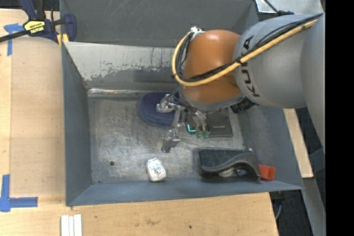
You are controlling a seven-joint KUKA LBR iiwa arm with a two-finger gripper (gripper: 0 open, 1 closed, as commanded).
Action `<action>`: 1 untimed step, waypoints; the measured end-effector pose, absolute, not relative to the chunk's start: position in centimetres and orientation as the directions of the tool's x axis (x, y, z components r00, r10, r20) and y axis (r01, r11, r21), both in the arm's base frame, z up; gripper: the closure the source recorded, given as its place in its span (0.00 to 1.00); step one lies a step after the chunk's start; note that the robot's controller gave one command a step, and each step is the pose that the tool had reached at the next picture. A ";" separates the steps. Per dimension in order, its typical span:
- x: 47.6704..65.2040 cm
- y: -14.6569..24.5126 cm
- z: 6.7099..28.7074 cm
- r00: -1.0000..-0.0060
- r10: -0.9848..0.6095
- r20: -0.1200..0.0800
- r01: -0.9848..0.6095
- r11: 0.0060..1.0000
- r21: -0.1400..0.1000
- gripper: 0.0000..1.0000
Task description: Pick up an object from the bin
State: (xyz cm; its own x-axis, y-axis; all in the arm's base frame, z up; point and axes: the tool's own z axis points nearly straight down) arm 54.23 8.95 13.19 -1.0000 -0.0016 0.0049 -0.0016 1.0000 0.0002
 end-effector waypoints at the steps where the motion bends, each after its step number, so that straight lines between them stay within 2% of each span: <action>1: 60.4 6.4 8.4 -0.995 0.104 -0.006 0.104 0.994 0.010 0.00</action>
Offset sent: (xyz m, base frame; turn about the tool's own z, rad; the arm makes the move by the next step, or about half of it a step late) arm 0.0665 -0.0351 -0.0619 0.1150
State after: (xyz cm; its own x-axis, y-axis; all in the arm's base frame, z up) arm 60.44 6.42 8.39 -0.9945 0.1045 -0.0065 0.1044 0.9945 0.0097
